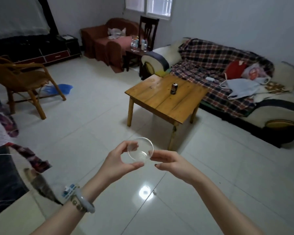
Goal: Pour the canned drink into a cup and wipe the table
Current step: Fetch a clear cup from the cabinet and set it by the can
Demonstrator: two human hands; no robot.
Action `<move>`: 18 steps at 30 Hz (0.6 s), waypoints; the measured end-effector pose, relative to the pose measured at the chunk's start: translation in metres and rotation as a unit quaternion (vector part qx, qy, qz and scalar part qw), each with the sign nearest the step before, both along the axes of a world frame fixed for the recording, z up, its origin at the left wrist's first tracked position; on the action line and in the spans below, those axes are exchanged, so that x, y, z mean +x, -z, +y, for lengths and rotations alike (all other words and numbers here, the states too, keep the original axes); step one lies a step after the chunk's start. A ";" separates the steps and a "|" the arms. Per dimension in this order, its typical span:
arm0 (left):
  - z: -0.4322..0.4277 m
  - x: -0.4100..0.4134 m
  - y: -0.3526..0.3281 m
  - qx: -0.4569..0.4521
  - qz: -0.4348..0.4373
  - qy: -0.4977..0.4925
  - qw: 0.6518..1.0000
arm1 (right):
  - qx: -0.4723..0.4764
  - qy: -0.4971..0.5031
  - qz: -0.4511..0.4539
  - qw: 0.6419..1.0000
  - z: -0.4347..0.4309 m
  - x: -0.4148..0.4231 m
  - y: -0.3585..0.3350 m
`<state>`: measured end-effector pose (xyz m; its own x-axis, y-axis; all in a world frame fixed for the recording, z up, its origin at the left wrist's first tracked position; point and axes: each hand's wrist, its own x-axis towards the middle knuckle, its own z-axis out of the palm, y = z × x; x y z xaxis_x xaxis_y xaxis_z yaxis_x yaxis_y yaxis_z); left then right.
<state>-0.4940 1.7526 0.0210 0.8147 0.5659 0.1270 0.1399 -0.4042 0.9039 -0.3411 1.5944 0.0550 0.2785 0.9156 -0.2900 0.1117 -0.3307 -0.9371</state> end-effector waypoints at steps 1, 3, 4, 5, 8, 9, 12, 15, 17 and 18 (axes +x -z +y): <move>-0.006 0.018 0.000 0.001 0.001 0.010 1.000 | 0.000 0.010 0.000 1.000 -0.009 0.015 0.001; -0.017 0.051 0.002 0.003 0.006 0.032 0.999 | -0.001 0.029 -0.002 1.000 -0.026 0.041 0.003; -0.021 0.067 0.003 0.004 0.009 0.042 0.999 | 0.000 0.041 -0.001 0.999 -0.034 0.053 0.004; -0.025 0.082 0.004 0.005 0.012 0.053 0.999 | 0.002 0.055 0.003 0.998 -0.041 0.064 0.006; -0.031 0.128 0.007 0.018 0.016 0.085 0.996 | 0.004 0.090 0.007 0.996 -0.054 0.099 0.011; -0.031 0.144 0.009 0.020 0.016 0.094 0.995 | 0.002 0.099 0.005 0.995 -0.057 0.112 0.013; -0.031 0.192 0.013 0.020 0.010 0.117 0.993 | -0.004 0.124 0.003 0.992 -0.061 0.153 0.018; -0.025 0.247 0.014 0.019 -0.003 0.136 0.991 | 0.004 0.137 0.001 0.991 -0.058 0.201 0.021; -0.018 0.288 0.014 0.016 -0.010 0.146 0.989 | 0.013 0.137 0.007 0.990 -0.053 0.238 0.020; -0.014 0.309 0.014 0.010 -0.013 0.151 0.988 | 0.016 0.140 0.010 0.990 -0.049 0.257 0.018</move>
